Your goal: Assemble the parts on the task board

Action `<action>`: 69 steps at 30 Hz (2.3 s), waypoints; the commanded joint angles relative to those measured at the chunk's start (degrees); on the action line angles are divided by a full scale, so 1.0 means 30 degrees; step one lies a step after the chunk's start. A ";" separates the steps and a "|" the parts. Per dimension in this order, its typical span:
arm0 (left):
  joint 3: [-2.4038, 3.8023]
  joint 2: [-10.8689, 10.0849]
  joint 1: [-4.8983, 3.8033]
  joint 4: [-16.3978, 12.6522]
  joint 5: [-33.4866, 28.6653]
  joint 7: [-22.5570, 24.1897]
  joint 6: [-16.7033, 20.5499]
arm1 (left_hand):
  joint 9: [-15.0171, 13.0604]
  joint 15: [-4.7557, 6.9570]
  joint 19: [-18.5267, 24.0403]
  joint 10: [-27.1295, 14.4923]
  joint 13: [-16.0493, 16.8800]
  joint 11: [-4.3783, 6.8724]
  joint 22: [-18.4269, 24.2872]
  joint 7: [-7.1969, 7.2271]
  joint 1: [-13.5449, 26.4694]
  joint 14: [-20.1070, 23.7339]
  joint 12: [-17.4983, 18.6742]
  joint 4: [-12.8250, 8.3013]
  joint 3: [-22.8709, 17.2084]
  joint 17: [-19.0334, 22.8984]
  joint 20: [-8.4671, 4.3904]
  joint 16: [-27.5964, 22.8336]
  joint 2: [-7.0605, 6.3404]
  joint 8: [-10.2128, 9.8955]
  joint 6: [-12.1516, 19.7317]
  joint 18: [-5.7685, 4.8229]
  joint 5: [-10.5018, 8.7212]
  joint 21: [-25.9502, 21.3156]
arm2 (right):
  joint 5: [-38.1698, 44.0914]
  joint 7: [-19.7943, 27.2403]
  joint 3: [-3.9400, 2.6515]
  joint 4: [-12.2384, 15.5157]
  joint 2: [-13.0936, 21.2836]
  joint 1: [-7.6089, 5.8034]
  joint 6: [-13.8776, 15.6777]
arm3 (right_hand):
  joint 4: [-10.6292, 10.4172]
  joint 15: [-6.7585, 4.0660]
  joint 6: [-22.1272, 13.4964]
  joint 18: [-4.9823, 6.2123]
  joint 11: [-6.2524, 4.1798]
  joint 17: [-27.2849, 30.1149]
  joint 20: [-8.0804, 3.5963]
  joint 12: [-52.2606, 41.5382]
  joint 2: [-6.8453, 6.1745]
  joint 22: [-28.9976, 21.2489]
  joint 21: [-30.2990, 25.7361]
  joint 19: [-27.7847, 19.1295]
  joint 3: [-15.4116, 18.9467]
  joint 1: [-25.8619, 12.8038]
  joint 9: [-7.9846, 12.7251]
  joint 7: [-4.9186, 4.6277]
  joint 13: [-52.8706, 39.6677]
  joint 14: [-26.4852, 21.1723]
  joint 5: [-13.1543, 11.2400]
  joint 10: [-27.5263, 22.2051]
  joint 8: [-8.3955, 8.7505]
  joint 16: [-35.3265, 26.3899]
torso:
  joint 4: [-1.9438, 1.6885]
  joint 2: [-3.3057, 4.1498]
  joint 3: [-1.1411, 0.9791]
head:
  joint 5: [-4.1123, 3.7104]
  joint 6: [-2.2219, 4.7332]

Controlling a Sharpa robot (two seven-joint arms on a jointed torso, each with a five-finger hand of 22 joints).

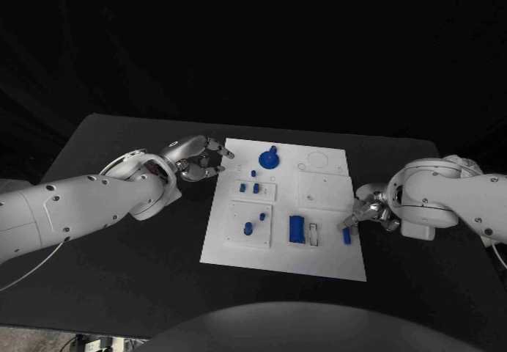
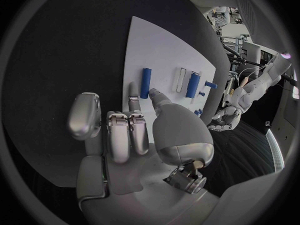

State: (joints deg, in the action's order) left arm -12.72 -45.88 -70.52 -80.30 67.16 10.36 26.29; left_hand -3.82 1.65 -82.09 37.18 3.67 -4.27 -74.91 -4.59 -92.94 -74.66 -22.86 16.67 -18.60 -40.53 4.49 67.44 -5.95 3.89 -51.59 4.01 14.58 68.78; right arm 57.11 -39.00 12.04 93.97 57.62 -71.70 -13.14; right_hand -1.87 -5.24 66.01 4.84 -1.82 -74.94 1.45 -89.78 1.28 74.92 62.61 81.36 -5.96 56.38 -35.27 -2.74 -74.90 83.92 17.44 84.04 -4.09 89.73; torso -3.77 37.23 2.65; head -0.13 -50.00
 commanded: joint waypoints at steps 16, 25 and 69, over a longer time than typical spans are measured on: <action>0.0007 -0.0031 -0.0002 -0.0054 -0.0085 -0.0175 -0.0448 | 0.0002 -0.0098 0.0028 0.0299 0.0019 -0.0053 -0.3146 -0.0182 0.0039 0.0019 -0.0074 -0.0030 -0.0253 0.0004 0.0101 0.0070 -0.0199 0.0006 -0.0037 0.0095 0.0078 0.0027 | 0.0022 0.0022 0.0178 -0.0516 -0.0424 0.1085 0.1522 | 0.2331 -0.0104 0.0327 0.0426 -0.0135 -0.3504 -0.0163 -0.0073 -0.0225 0.2158 -0.1640 -0.0448 -0.3125 0.1789 0.2641 0.0223 -0.5033 0.1628 0.6776 0.1987 -0.0309 -0.1035 | 0.0043 0.0001 -0.0010 | 0.0139 0.0000; 0.0006 -0.0044 0.0001 -0.0052 -0.0078 -0.0193 -0.0541 | 0.0009 -0.0168 0.0031 0.0608 0.0029 -0.0165 -0.3147 -0.0168 0.0129 0.0027 -0.0136 -0.0027 -0.0567 0.0005 0.0152 0.0079 -0.0279 -0.0011 -0.0057 0.0090 0.0075 0.0038 | -0.1711 0.0388 0.0175 0.0134 0.0121 0.1165 0.2948 | 0.3082 -0.0136 0.0336 0.0474 -0.0170 -0.3102 -0.0205 -0.0073 -0.0271 0.2068 -0.2114 -0.0474 -0.4647 0.1689 0.1924 0.0243 -0.5033 0.1553 0.6975 0.1987 -0.0799 -0.1361 | 0.0034 0.0013 -0.0026 | 0.0310 0.0000; 0.0003 0.0087 0.0051 0.0055 -0.0076 -0.0407 -0.0900 | 0.0019 -0.0227 0.0050 0.0843 0.0028 -0.0253 -0.3138 -0.0102 0.0238 0.0042 -0.0156 -0.0023 -0.0845 0.0021 0.0202 0.0080 -0.0321 -0.0040 -0.0020 0.0095 0.0080 0.0010 | -0.5177 0.0773 0.0156 0.1282 -0.1086 -0.0215 0.2723 | 0.2741 -0.0129 -0.0201 0.0451 -0.0145 -0.3039 -0.0219 -0.0073 -0.0301 0.2157 -0.2136 -0.0314 -0.5541 0.0429 0.1285 0.0206 -0.5033 0.1580 0.6504 0.1987 -0.1085 -0.1403 | 0.0020 0.0020 -0.0009 | 0.0300 0.0000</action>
State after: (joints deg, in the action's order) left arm -12.75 -45.67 -70.38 -79.99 67.13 9.32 24.42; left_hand -3.82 1.45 -81.88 39.22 3.67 -5.10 -74.91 -4.79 -92.40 -74.46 -23.09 16.57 -20.74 -40.52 4.69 67.44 -6.49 3.89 -51.79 4.01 14.58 68.78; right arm 41.90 -37.12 12.48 97.96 54.49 -72.42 -3.85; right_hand -0.23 -5.13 65.96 5.73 -2.52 -74.91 0.82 -89.78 0.50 74.93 56.02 80.32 -15.54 58.26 -31.37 -2.13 -74.92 84.02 37.11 83.97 -7.09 85.59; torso -3.76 37.25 2.61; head 0.67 -50.00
